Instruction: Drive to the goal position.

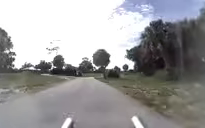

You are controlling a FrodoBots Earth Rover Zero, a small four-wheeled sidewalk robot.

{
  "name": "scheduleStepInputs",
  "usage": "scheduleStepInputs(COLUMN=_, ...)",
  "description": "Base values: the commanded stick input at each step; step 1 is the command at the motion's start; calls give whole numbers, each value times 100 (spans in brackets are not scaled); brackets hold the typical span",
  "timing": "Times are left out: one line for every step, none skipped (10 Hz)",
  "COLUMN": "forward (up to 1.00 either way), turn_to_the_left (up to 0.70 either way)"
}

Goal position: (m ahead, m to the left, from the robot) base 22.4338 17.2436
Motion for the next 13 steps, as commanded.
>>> scheduleStepInputs(forward=69, turn_to_the_left=3)
scheduleStepInputs(forward=69, turn_to_the_left=3)
scheduleStepInputs(forward=69, turn_to_the_left=6)
scheduleStepInputs(forward=69, turn_to_the_left=16)
scheduleStepInputs(forward=69, turn_to_the_left=25)
scheduleStepInputs(forward=69, turn_to_the_left=34)
scheduleStepInputs(forward=69, turn_to_the_left=34)
scheduleStepInputs(forward=69, turn_to_the_left=34)
scheduleStepInputs(forward=69, turn_to_the_left=34)
scheduleStepInputs(forward=69, turn_to_the_left=34)
scheduleStepInputs(forward=69, turn_to_the_left=34)
scheduleStepInputs(forward=69, turn_to_the_left=34)
scheduleStepInputs(forward=69, turn_to_the_left=34)
